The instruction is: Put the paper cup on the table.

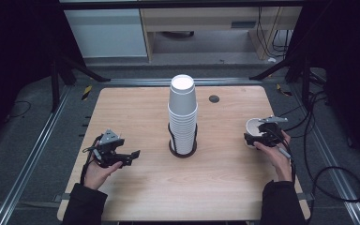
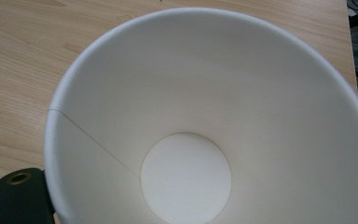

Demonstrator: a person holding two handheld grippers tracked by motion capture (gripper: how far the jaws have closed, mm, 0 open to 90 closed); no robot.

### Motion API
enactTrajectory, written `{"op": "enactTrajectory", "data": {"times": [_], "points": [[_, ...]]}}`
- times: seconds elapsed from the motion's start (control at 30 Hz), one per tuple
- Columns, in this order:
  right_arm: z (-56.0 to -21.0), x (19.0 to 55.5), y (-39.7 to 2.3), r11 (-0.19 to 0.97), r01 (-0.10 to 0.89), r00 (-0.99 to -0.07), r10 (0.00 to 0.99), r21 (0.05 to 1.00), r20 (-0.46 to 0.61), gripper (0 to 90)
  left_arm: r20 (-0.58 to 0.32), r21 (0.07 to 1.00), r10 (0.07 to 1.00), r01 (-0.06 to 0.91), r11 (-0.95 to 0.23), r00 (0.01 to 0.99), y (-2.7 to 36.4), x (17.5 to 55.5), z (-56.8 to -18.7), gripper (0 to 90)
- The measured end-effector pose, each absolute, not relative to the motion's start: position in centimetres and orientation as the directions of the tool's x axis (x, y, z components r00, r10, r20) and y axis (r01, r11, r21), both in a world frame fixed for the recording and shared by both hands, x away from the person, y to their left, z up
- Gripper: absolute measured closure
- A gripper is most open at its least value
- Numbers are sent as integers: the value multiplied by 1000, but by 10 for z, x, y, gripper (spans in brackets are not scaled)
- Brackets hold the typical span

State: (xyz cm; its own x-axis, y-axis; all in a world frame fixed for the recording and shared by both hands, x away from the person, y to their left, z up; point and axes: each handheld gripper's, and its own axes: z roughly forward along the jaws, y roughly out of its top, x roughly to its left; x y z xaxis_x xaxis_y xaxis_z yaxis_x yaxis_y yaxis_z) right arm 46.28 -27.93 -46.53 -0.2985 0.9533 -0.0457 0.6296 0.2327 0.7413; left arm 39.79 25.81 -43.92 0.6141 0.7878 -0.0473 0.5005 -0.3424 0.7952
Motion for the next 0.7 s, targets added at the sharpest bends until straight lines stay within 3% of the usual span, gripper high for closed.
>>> {"op": "enactTrajectory", "data": {"times": [0.4,0.7], "points": [[-469,463,-281,219,640,-288,957,736,-34,113,-47,795,788,501,-343,614,259,398,-440,153],[-465,459,-280,225,656,-285,958,721,-41,35,-48,794,790,503,-341,612,259,397,-440,152]]}}
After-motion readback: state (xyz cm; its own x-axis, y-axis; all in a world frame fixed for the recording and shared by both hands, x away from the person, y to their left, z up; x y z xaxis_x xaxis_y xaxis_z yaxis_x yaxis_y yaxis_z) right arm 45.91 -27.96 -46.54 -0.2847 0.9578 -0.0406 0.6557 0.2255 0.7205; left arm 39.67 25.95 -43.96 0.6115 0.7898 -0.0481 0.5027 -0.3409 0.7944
